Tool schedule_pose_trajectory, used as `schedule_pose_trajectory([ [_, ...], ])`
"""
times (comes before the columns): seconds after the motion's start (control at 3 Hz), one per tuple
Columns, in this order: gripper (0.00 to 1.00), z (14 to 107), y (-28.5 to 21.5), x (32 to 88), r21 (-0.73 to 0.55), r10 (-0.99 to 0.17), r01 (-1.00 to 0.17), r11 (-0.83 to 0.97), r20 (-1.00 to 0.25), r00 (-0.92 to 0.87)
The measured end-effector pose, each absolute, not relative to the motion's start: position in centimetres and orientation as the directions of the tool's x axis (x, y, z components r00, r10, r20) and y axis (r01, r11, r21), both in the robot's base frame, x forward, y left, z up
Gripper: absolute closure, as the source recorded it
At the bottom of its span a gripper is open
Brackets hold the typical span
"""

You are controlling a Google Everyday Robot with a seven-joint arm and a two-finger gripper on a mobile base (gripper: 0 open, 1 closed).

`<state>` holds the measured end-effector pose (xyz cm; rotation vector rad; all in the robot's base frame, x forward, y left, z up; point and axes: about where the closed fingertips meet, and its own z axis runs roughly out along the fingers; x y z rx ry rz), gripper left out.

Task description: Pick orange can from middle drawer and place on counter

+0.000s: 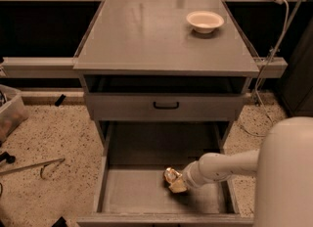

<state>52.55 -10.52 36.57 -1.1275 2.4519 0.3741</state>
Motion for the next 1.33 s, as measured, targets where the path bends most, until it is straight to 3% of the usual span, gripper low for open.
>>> schedule_pose_trajectory([
  [0.67,1.0,59.1,-8.2,52.6,-0.016,-0.67,-0.867,0.498,-0.641,-0.374],
  [1.33,1.0,61.0,-7.5,50.7,0.003,-0.699,-0.895,0.447,-0.623,-0.351],
])
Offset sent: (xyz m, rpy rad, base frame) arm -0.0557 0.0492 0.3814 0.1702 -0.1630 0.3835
